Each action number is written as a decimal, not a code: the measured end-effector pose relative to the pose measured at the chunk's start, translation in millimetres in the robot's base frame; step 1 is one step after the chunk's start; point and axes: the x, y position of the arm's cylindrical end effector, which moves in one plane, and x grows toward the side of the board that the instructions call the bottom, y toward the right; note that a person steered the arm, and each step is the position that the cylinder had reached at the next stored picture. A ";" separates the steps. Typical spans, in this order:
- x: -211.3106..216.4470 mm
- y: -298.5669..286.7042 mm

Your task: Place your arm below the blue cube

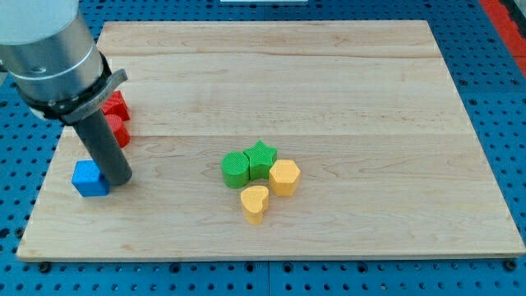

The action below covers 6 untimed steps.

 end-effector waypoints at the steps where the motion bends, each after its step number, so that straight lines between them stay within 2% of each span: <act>1: 28.4 -15.6; 2: -7.0 -37.9; 3: -41.2 -30.0; 4: -43.6 -24.4; 6: -11.9 -41.3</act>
